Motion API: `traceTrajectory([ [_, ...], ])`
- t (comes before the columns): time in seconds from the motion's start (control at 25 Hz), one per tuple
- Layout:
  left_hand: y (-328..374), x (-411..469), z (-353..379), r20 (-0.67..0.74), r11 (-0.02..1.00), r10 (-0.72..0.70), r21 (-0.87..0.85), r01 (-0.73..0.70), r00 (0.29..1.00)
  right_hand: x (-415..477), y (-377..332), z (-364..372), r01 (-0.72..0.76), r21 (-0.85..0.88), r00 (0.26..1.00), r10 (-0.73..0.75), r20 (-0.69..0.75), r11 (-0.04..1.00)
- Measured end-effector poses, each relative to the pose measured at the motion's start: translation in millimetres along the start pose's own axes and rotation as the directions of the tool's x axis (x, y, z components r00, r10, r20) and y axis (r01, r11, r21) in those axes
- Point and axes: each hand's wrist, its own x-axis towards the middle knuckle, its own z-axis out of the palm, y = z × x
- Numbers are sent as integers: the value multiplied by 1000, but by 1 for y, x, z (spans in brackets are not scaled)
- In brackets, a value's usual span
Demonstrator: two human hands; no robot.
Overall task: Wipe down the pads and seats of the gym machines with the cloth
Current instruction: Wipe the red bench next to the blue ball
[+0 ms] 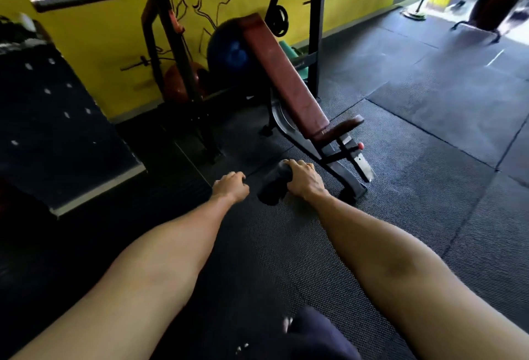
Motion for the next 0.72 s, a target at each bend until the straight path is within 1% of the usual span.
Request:
traceTrajectory([
  [0.16, 20, 66, -7, 30, 999, 40, -15, -40, 999, 58, 9, -6, -43, 2, 999, 43, 15, 999],
  [0.24, 31, 111, -14, 9, 999, 44, -26, -43, 999, 103, 20, -13, -43, 14, 999, 43, 8, 999],
  [0.36, 46, 175, -34, -16, 998, 0, -60, -1, 1000, 173, 32, -35, -23, 27, 999, 23, -25, 999],
  [0.48, 62, 231, -64, -46, 997, -31, -69, 28, 998, 234, 40, -61, -9, 54, 1000, 11, -25, 999],
  [0.6, 86, 290, -96, -110, 985, -50, -169, 31, 993, 300, 44, -85, -9, 73, 999, 12, -46, 997],
  [0.72, 104, 341, -118, -110, 981, -60, -191, 38, 992, 361, 37, -97, -9, 92, 1000, 12, -27, 996],
])
